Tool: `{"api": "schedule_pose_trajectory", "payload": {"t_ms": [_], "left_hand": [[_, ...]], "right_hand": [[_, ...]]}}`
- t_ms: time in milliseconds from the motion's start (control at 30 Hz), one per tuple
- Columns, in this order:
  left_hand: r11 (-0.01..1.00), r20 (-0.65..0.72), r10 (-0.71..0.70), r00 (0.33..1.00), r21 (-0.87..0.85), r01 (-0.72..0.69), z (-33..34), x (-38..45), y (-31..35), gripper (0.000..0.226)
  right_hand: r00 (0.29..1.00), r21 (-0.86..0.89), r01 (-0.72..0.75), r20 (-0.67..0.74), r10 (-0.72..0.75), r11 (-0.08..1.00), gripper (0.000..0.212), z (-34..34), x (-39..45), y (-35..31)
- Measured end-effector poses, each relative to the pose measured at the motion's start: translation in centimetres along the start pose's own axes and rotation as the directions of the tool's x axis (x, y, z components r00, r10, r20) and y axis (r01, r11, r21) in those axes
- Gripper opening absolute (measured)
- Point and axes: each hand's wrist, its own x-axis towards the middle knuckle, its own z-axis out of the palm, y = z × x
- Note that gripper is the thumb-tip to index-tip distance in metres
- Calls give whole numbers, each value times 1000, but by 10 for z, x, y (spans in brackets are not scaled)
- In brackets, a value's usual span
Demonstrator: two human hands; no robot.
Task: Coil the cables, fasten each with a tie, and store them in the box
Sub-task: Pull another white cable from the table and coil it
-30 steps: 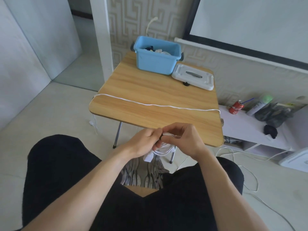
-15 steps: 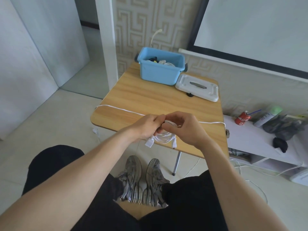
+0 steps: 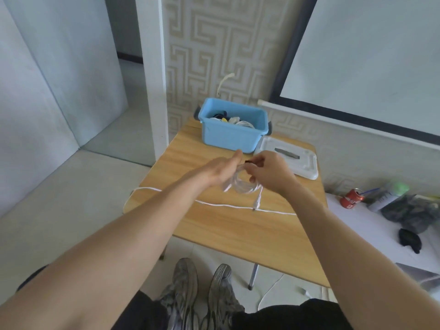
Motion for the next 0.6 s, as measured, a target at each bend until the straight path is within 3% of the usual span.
{"api": "schedule_pose_trajectory", "payload": {"t_ms": [133, 233, 300, 367, 533, 600], "left_hand": [[994, 6, -106, 994, 27, 105, -29, 15, -15, 62], [991, 9, -120, 993, 53, 119, -43, 26, -34, 84], [985, 91, -113, 989, 143, 99, -48, 29, -47, 86], [972, 166, -146, 975, 207, 110, -54, 32, -62, 79], [974, 212, -154, 965, 194, 113, -72, 52, -84, 43], [977, 183, -149, 972, 178, 116, -82, 61, -87, 38]], "right_hand": [[985, 167, -108, -112, 128, 980, 21, 2, 41, -6], [947, 231, -184, -219, 235, 956, 32, 1, 73, -14], [920, 330, -227, -236, 312, 917, 26, -2, 98, -18], [913, 544, -213, -186, 363, 812, 10, -2, 126, -21], [881, 811, -172, -128, 456, 559, 7, 2, 185, -42], [848, 927, -134, -77, 525, 351, 8, 5, 205, -57]]}}
